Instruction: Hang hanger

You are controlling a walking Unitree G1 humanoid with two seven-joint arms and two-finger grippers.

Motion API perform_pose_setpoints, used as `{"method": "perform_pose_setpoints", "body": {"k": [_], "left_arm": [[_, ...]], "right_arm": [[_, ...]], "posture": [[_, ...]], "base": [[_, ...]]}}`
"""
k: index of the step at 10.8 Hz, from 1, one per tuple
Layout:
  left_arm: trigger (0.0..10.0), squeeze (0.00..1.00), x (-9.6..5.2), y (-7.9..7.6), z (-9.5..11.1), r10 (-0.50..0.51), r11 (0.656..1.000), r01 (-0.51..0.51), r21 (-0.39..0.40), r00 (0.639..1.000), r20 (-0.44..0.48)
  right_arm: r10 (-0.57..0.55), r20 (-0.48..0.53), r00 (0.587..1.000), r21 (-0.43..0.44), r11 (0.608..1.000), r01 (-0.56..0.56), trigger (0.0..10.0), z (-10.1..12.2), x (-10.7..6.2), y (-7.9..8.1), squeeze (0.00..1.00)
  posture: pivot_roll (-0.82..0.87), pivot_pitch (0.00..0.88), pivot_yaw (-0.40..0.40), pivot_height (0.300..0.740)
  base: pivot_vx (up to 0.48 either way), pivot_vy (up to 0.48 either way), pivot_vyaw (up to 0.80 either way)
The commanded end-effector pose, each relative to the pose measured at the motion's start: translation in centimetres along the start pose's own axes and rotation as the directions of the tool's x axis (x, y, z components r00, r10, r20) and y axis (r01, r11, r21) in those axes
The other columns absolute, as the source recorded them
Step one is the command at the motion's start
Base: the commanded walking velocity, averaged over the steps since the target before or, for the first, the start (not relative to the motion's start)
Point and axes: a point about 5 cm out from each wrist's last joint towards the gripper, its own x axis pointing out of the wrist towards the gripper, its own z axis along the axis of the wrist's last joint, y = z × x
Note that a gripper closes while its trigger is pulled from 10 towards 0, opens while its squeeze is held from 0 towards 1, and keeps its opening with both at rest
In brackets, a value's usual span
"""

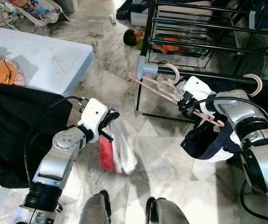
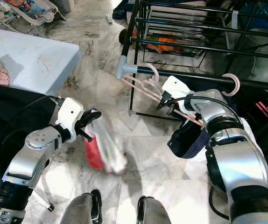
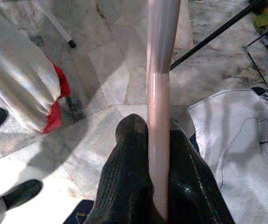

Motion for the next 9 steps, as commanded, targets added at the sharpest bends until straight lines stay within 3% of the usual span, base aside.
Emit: {"method": "perform_pose_setpoints", "body": {"k": [1,2,3,4,5,7,9], "left_arm": [[10.0,0.0,0.14,-0.01,0.4,-0.008,1.0,0.008,0.017,1.0,0.016],[10.0,0.0,0.15,-0.05,0.41,-0.006,1.0,0.006,0.016,1.0,0.016],[10.0,0.0,0.13,-0.05,0.38,-0.005,1.0,0.005,0.015,1.0,0.016],[10.0,0.0,0.16,-0.02,0.39,-0.006,1.0,0.005,0.016,1.0,0.015],[10.0,0.0,0.17,0.01,0.39,-0.008,1.0,0.008,0.017,1.0,0.015],[10.0,0.0,0.15,0.08,0.4,-0.008,1.0,0.008,0.019,1.0,0.015],[10.0,0.0,0.14,0.05,0.4,-0.009,1.0,0.009,0.02,1.0,0.013]], "right_arm": [[-0.004,0.005,1.0,-0.018,1.0,0.004,0.0,0.4,-0.38,-0.49,0.0],[-0.028,0.025,0.999,-0.004,1.0,0.028,0.0,0.47,-0.35,-0.55,0.0],[-0.017,0.024,1.0,-0.004,1.0,0.017,8.9,0.16,-0.23,-0.26,0.0],[-0.014,0.021,1.0,0.003,1.0,0.014,10.0,-0.06,-0.16,-0.12,0.0],[-0.024,0.014,1.0,0.017,1.0,0.024,10.0,-0.33,-0.1,-0.06,1.0],[-0.034,0.004,0.999,-0.011,0.999,0.034,10.0,-0.22,-0.19,-0.24,1.0],[-0.019,-0.013,1.0,-0.056,0.998,0.018,10.0,0.1,-0.44,-0.52,0.0]], "posture": [[-0.03,0.153,-0.006,0.74],[-0.03,0.153,-0.006,0.74],[-0.03,0.153,-0.006,0.74],[-0.03,0.153,-0.006,0.74],[-0.03,0.154,-0.002,0.74],[-0.03,0.154,-0.001,0.74],[-0.03,0.155,-0.002,0.74]], "base": [[0.0,0.0,0.0],[0.0,0.0,0.0],[0.0,0.0,0.0],[0.0,0.0,0.0],[0.0,0.0,0.0],[0.0,0.0,0.0],[0.0,0.0,0.0]]}}
